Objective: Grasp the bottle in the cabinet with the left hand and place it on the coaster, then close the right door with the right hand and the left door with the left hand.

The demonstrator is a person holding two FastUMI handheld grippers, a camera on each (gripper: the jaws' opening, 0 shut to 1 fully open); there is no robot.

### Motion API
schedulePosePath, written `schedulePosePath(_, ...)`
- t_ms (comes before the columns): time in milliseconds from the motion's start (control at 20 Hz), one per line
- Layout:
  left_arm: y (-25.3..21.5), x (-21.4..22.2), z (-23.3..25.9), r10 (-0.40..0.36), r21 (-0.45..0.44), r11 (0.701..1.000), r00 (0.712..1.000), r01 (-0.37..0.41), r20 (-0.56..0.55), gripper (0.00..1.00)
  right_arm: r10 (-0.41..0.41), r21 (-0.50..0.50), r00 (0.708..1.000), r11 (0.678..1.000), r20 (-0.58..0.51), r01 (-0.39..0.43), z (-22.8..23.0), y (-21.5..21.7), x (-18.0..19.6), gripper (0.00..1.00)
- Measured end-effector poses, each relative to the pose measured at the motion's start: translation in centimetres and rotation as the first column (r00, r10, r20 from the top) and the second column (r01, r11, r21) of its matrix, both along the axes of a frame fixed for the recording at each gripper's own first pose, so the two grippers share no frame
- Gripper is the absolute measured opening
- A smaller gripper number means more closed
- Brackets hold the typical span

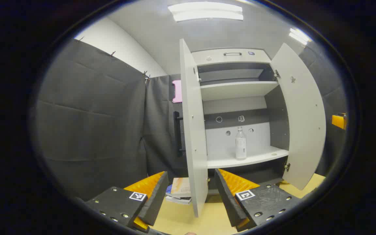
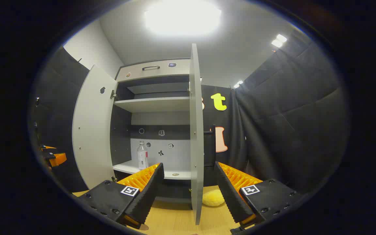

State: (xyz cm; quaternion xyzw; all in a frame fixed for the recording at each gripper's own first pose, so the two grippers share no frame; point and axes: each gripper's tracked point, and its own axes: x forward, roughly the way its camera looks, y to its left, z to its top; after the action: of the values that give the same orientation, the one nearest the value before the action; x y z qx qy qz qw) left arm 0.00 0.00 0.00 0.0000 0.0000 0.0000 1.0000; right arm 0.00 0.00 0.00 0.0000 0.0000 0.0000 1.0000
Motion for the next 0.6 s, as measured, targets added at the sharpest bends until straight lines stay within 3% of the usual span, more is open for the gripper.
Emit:
schedulePosePath(50, -0.1, 0.0, 0.0, -0.002, -0.001, 1.000, 1.000, 0.002, 0.001, 0.84, 0.001, 0.005, 1.000, 1.000, -0.003, -0.001, -0.1, -0.1, 0.0, 0.98)
schedulePosePath(200, -0.3, -0.1, 0.4, -0.005, 0.002, 1.000, 1.000, 0.005, 0.014, 0.84, -0.003, 0.010, 1.000, 1.000, -0.003, 0.003, -0.2, -0.4, 0.1, 0.93)
schedulePosePath(250, -0.4, -0.1, 0.5, -0.008, 0.001, 1.000, 1.000, 0.008, 0.019, 0.84, -0.006, 0.007, 1.000, 1.000, 0.003, 0.006, -0.2, -0.6, 0.0, 0.98)
schedulePosePath(550, -0.6, -0.1, 0.9, -0.011, 0.003, 1.000, 1.000, 0.011, 0.029, 0.83, -0.016, -0.005, 1.000, 1.000, -0.003, 0.016, -0.8, -0.9, 0.0, 0.98)
schedulePosePath(600, -0.6, -0.1, 1.0, -0.009, 0.004, 1.000, 0.999, 0.009, 0.032, 0.84, -0.018, -0.010, 1.000, 1.000, -0.002, 0.018, -0.7, -0.9, 0.0, 0.93)
